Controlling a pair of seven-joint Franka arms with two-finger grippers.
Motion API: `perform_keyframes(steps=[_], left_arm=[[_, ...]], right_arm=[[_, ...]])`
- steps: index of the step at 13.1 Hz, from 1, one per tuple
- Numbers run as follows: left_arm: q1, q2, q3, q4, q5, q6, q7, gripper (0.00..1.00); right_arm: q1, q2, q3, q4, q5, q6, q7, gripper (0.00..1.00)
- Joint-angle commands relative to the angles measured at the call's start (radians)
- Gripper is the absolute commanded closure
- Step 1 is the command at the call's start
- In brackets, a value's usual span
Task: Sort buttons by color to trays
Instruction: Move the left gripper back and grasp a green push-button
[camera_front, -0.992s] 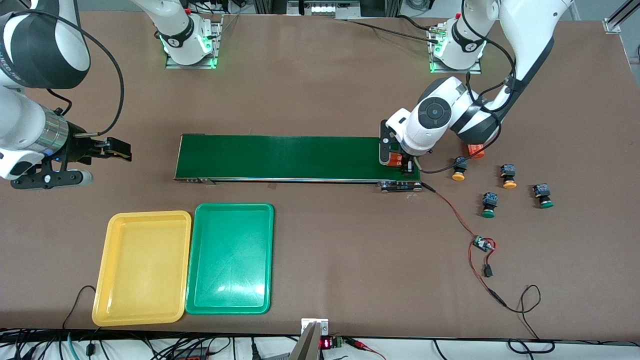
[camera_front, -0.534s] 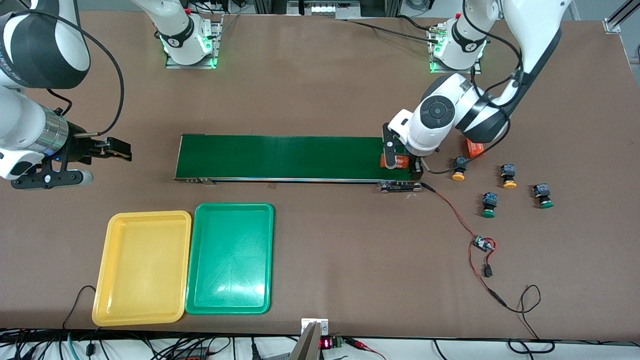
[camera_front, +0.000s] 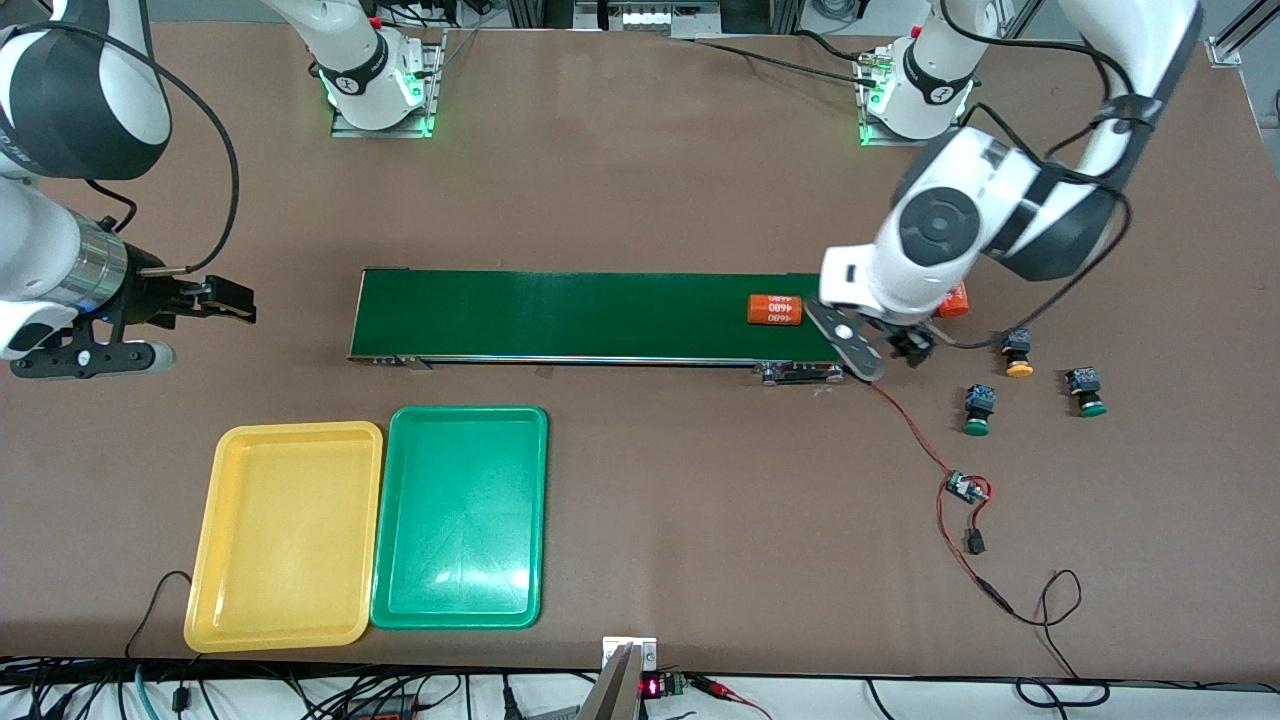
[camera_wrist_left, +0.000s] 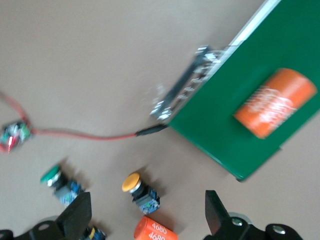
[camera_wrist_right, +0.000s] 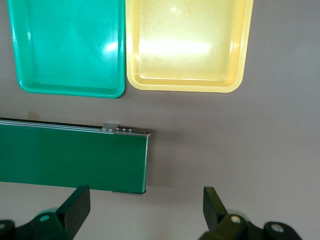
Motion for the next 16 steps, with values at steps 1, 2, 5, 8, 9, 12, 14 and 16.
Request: perform_keyframes(steps=[1,2,5,8,9,12,14,16], left_arm=[[0.053,0.028,-0.008,0.054,0.008,-0.018,-0.223,0.00],[0.065,0.045,-0.005,0.094,0.008,-0.021,-0.246,0.00],[0.096,0.152,0.061,0.242,0.017,-0.026,-0.254,0.00],[0.108,0.194,0.136,0.307,0.013,-0.032,-0.260,0.00],[0.117,0.206,0.152,0.300,0.016,-0.027,-0.284,0.00],[0.175,0.264,0.170,0.240,0.022,0.031,-0.360,0.00],[0.197,0.254,0.172,0.122,0.023,0.172,-0.360,0.00],[0.226,0.257,0.175,0.035,0.026,0.290,-0.360,0.00]], right_arm=[[-0.018,-0.006,0.002,0.003,0.000,-0.008,-0.005,0.00],[-0.013,-0.010,0.002,0.004,-0.013,-0.008,-0.004,0.00],[-0.024,-0.025,-0.006,0.015,-0.039,-0.008,-0.005,0.00],[-0.029,-0.026,-0.024,0.060,-0.036,-0.009,-0.004,0.00],[-0.029,-0.026,-0.036,0.069,-0.035,-0.009,-0.004,0.00],[-0.029,-0.026,-0.050,0.075,-0.033,-0.008,0.000,0.00],[-0.023,-0.026,-0.047,0.075,-0.033,-0.008,0.000,0.00],[-0.026,-0.026,-0.049,0.075,-0.032,-0.008,0.000,0.00]])
